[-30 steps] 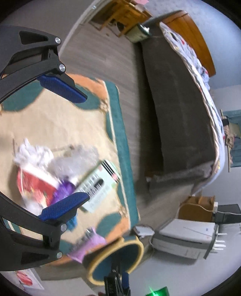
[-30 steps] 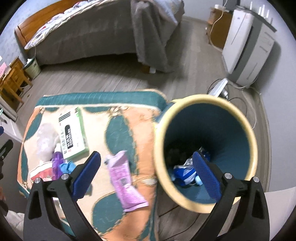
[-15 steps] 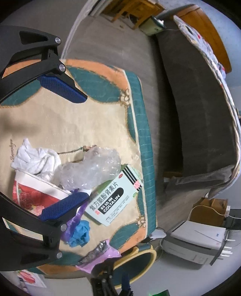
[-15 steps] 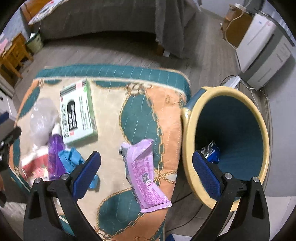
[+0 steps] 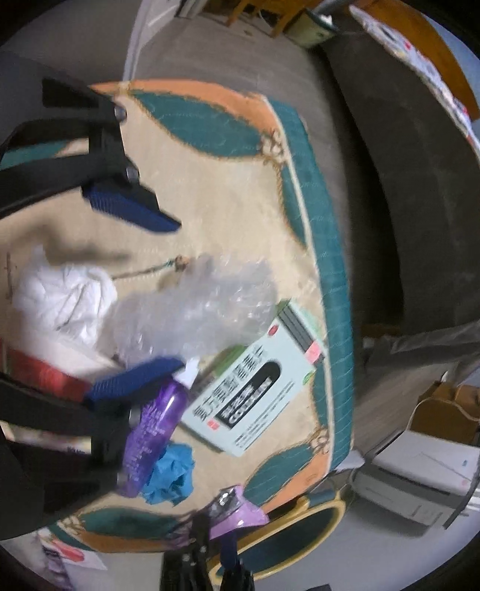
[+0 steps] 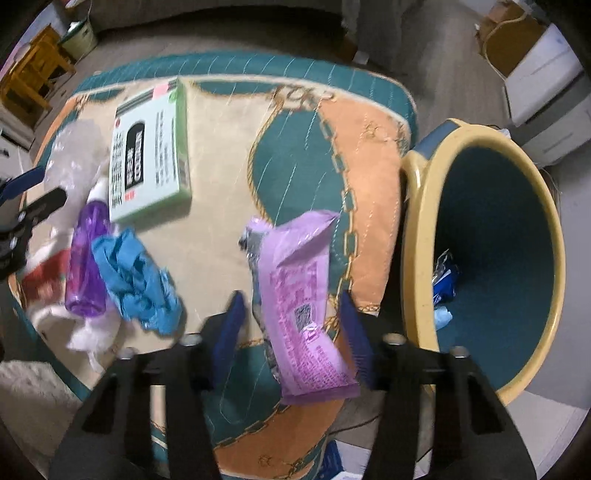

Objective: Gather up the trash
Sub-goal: 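Grasp the pink wrapper with the right tool while the left tool grasps the clear plastic bag, then carry the pink wrapper over the bucket with the right tool while the left tool carries the clear bag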

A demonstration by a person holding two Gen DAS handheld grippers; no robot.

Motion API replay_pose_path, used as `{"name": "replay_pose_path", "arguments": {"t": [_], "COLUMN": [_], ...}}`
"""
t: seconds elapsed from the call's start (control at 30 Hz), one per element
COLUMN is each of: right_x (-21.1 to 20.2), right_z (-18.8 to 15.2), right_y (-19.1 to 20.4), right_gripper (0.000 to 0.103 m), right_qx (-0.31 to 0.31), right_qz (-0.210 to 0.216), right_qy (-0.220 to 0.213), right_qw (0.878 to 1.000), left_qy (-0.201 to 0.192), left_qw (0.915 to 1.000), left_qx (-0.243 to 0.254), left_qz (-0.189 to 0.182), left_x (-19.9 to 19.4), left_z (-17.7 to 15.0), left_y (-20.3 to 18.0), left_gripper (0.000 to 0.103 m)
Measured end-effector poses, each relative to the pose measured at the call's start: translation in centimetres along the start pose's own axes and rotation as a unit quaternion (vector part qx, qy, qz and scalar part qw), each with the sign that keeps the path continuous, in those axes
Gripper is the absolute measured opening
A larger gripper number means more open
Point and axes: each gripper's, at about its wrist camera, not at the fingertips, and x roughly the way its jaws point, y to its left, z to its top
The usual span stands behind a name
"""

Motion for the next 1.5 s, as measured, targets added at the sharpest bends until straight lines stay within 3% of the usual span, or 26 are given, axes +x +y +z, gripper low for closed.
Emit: {"name": "replay_pose_path", "arguments": {"t": [0.03, 0.07, 0.2, 0.4, 0.6, 0.8, 1.1, 1.5], "right_x": [0.0, 0.0, -1.4, -5.4, -9.6, -12.1, -12.3, -10.6], "right_z": [0.0, 0.0, 0.0, 0.7, 1.6, 2.0, 0.9, -0.8], "right_y": [0.0, 0.1, -0.4, -2.0, -3.3, -4.4, -5.9, -10.6], "right_gripper": [0.028, 0.026, 0.023, 0.023, 0.023, 0.023, 0.023, 0.023], "right_qx": [-0.002, -0.002, 0.003, 0.052, 0.093, 0.113, 0.126, 0.165], "right_qz": [0.003, 0.008, 0.011, 0.027, 0.038, 0.046, 0.045, 0.034], "right_qy": [0.001, -0.001, -0.029, -0.104, -0.176, -0.215, -0.224, -0.211], "right_qw": [1.0, 1.0, 1.0, 0.993, 0.979, 0.969, 0.965, 0.963], "left_qy": [0.004, 0.005, -0.022, -0.088, -0.125, -0.157, -0.172, -0.164], "left_qw": [0.9999, 0.9998, 0.9992, 0.9957, 0.9912, 0.986, 0.9823, 0.9809], "left_qx": [0.008, 0.013, 0.032, 0.029, 0.041, 0.055, 0.07, 0.1], "left_qz": [-0.009, -0.015, -0.007, 0.006, 0.011, -0.003, -0.025, -0.031], "left_x": [0.1, 0.1, -1.1, -4.3, -6.7, -9.1, -10.0, -8.6], "left_z": [0.0, 0.0, 0.2, 1.6, 2.9, 3.8, 4.5, 5.4], "left_y": [-0.3, -0.5, -1.3, -1.5, -2.4, -4.2, -6.9, -10.7], "left_gripper": [0.037, 0.03, 0.024, 0.023, 0.023, 0.023, 0.023, 0.023]}}
